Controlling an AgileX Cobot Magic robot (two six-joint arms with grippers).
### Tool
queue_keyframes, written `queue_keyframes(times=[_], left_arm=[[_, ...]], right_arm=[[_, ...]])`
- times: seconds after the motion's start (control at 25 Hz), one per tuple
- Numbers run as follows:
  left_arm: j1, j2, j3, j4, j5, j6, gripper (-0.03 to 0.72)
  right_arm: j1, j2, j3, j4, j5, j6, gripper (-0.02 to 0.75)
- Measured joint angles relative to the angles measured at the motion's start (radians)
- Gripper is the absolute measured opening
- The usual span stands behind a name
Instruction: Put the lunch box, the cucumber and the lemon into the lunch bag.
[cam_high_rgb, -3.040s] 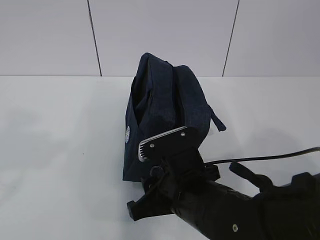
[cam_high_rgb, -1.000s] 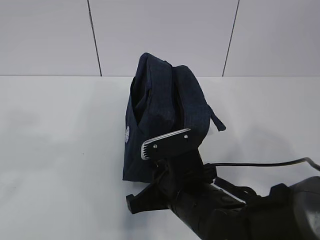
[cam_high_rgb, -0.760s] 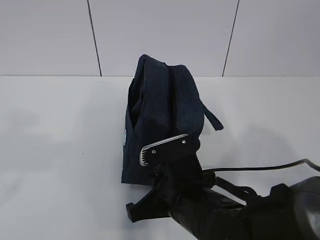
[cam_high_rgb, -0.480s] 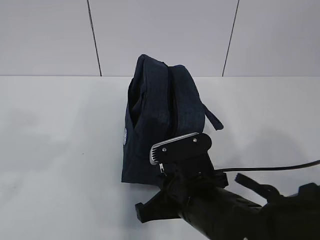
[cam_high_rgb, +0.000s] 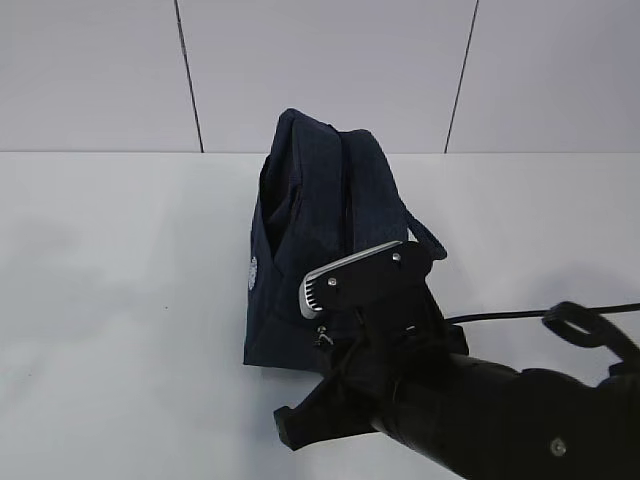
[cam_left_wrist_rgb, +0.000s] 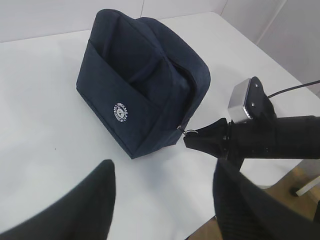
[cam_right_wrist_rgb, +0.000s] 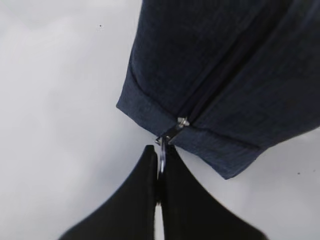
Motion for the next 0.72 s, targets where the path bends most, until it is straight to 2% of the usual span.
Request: queue_keyframes(times=[0.36,0.72], left_arm=[[0.0,0.0,0.0,0.0,0.0,0.0,0.431],[0.0,0.0,0.0,-0.002,0.0,0.0,0.43]], right_arm=[[0.0,-0.098,0.0,0.169,0.004,-0.255,0.02],[0.0,-0.152,-0.042,0.2,0.041,-0.422,0.02]])
